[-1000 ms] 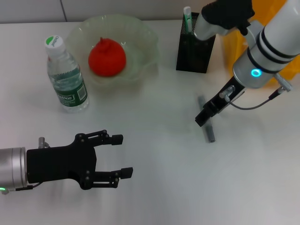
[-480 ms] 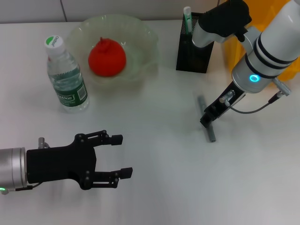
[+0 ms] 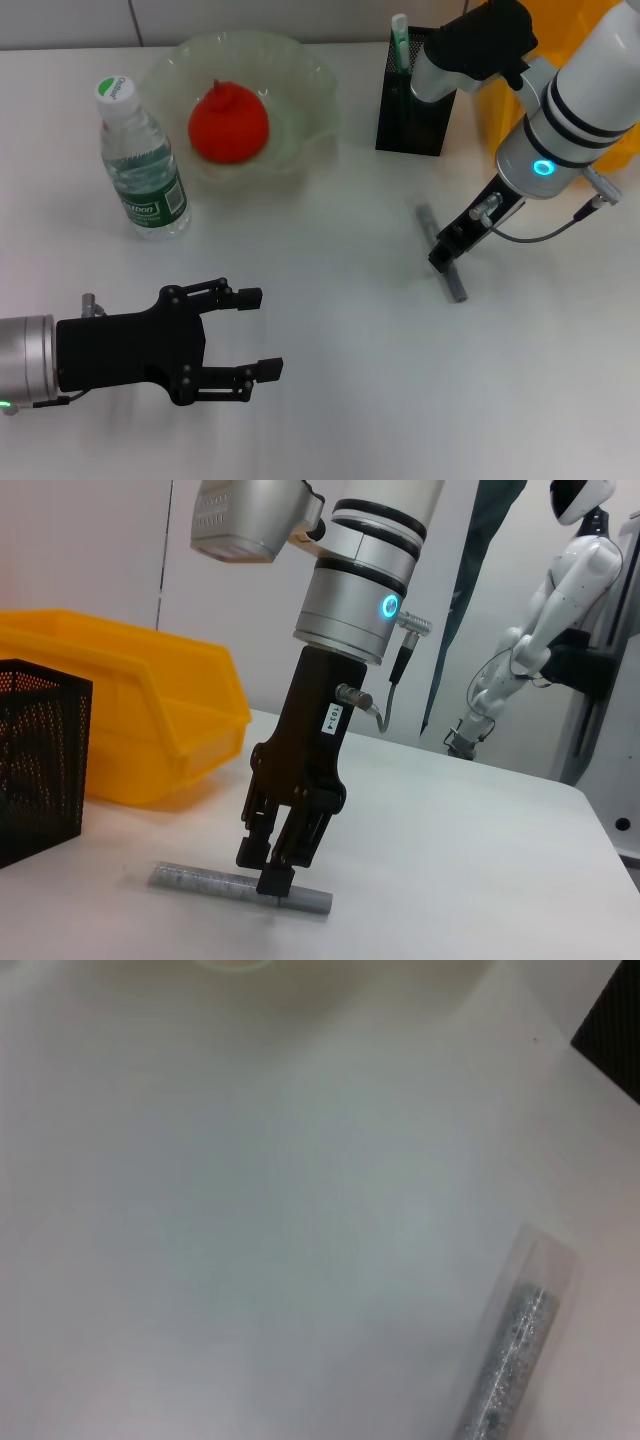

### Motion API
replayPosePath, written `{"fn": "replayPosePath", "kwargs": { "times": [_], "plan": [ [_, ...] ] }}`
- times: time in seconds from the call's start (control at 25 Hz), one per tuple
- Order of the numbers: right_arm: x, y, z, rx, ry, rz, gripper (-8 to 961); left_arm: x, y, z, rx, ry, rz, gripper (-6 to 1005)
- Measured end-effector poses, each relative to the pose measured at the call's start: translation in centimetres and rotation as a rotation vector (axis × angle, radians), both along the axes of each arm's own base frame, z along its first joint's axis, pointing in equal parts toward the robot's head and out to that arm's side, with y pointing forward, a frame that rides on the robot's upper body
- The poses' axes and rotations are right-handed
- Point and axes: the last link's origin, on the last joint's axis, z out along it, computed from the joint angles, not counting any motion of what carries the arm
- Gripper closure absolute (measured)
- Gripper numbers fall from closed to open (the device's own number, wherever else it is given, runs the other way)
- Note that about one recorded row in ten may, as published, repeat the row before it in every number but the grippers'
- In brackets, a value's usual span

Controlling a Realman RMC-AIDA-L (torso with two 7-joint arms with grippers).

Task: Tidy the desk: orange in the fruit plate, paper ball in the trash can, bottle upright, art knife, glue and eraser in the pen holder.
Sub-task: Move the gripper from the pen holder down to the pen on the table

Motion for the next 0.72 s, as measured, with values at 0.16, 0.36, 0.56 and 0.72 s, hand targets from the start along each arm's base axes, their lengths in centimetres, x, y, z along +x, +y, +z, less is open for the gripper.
{"fn": "replayPosePath", "kwargs": {
  "times": [0.16, 0.36, 0.56, 0.72],
  "plan": [
    [0.18, -0.04, -0.03, 0.001, -0.001, -0.003, 516, 0.02, -0.01, 0.01, 0.000, -0.001, -0.001, 152],
    [0.39, -0.20, -0.16, -0.006, -0.011, 0.000, 578, 0.04, -0.02, 0.02, -0.001, -0.003, -0.001, 152],
    [0.41, -0.24, -0.19, -0.009, -0.015, 0.002, 670, 0.06, -0.04, 0.02, -0.002, -0.004, -0.002, 152],
    [0.45, -0.23, -0.18, -0.008, -0.016, 0.002, 677, 0.07, -0.05, 0.03, -0.004, -0.005, -0.001, 152]
  ]
}}
